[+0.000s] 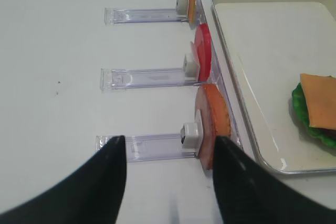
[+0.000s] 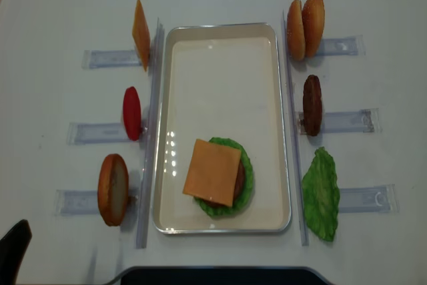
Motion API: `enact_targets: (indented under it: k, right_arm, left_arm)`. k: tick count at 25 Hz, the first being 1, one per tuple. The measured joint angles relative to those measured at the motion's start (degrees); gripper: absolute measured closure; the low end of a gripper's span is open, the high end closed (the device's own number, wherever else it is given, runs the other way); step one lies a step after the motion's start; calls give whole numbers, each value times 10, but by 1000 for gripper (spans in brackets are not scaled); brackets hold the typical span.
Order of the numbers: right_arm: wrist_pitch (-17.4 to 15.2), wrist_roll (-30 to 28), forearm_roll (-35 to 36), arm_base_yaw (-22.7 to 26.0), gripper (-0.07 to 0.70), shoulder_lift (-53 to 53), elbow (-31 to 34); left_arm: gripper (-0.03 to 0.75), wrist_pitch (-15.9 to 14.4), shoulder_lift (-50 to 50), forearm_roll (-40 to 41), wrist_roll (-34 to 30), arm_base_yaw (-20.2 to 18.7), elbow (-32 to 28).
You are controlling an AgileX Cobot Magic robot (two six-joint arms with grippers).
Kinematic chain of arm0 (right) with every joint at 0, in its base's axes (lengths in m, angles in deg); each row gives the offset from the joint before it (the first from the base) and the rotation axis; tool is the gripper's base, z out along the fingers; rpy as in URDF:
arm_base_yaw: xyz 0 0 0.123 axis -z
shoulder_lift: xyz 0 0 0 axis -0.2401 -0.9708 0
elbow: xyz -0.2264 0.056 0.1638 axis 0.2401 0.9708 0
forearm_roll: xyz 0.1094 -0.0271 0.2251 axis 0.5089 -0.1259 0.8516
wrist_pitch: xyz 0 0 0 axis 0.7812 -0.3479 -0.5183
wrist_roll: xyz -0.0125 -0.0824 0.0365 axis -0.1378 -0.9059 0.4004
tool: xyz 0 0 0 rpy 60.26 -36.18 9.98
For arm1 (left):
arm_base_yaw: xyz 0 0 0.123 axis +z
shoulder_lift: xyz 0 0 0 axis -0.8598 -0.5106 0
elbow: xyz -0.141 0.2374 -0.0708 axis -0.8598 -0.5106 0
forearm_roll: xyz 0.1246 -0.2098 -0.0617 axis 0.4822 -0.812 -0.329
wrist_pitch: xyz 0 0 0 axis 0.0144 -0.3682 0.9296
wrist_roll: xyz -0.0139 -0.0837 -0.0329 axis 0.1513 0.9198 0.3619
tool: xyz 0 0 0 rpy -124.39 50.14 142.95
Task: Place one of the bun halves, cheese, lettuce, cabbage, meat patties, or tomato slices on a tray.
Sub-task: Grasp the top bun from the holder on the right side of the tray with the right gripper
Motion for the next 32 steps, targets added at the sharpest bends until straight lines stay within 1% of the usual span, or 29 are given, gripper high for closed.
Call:
enact_targets:
  k: [13, 18, 21, 25, 32]
  right_arm:
    - [0, 0, 0, 0, 171, 0, 0]
    - [0, 1, 23, 0, 174, -5, 0]
    - [1, 1, 29, 0, 178, -49, 0]
    - [2, 1, 32, 0, 178, -140, -5]
    - [5, -1, 33, 0, 178, -341, -70]
  left_arm:
    - [307, 0, 0, 0, 0, 0, 0]
    - [307, 0, 0, 0, 0, 0, 0]
    - [307, 0, 0, 0, 0, 0, 0]
    - [307, 0, 0, 0, 0, 0, 0]
    - [307, 0, 0, 0, 0, 0, 0]
